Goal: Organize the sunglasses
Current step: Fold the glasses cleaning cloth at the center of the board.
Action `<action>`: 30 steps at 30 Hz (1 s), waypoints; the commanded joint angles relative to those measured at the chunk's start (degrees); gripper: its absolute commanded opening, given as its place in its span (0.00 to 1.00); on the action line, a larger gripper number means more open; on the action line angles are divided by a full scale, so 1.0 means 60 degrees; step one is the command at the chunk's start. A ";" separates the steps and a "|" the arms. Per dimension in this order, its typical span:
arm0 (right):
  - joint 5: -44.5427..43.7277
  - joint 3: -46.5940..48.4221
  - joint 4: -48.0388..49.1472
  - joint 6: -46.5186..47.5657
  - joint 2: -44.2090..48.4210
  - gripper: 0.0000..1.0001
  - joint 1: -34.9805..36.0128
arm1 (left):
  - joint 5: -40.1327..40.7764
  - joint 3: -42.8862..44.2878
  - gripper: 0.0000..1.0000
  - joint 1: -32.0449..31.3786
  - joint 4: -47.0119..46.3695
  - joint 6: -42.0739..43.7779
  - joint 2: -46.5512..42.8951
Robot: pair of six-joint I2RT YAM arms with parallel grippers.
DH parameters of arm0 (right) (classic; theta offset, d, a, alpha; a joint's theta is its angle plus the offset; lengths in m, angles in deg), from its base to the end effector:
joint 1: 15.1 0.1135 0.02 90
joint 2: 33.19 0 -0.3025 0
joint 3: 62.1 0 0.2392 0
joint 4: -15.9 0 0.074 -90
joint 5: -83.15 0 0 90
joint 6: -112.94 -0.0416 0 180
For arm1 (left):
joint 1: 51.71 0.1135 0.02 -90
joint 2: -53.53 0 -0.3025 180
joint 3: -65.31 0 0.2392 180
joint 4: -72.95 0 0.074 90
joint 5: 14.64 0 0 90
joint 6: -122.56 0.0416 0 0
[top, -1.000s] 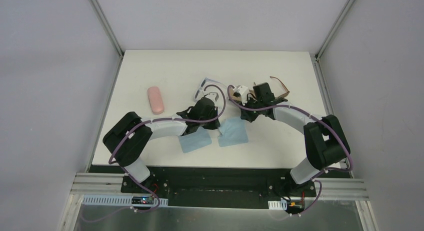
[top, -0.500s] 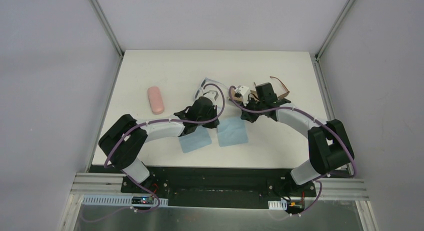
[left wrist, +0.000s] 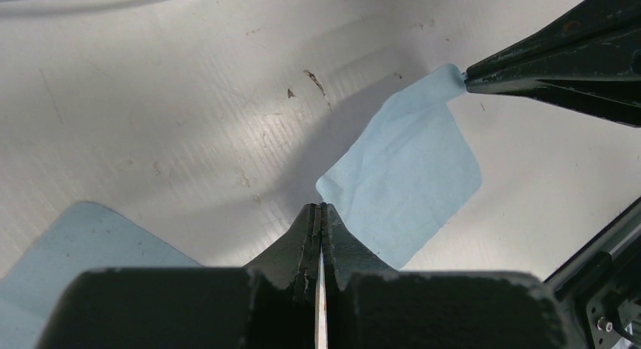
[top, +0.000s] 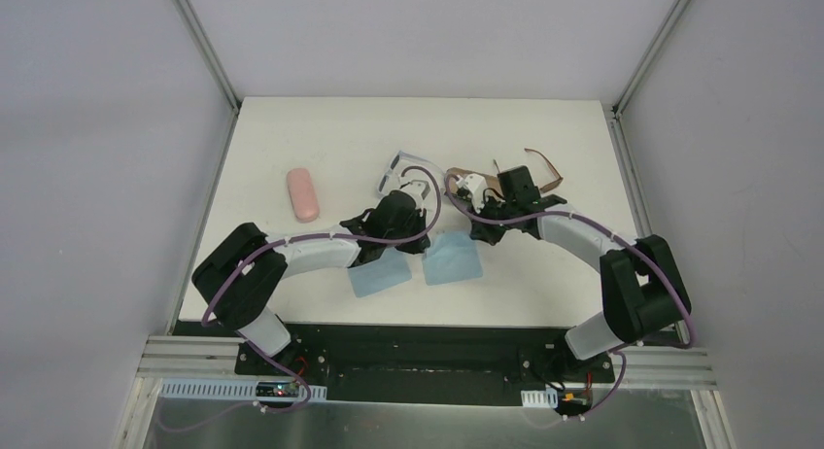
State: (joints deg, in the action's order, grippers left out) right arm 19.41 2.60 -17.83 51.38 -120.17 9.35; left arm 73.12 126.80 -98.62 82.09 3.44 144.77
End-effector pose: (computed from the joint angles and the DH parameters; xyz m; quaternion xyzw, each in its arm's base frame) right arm 0.2542 0.1358 0.2326 -0.4742 0.8043 0.2072 0.2920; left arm 0.2203 -0.2378 0.2247 0.1478 0.8898 -0.2795 0.3289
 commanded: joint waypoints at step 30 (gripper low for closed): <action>0.0889 -0.0471 -0.1073 0.1163 0.0721 0.00 -0.0013 | -0.0809 0.0115 0.00 -0.0669 0.0664 0.0646 -0.0123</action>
State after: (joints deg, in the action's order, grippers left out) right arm 22.36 -0.66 -23.38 56.30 -116.81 9.35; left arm 68.90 125.66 -101.81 86.24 6.56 144.18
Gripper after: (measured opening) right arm 0.004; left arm 0.008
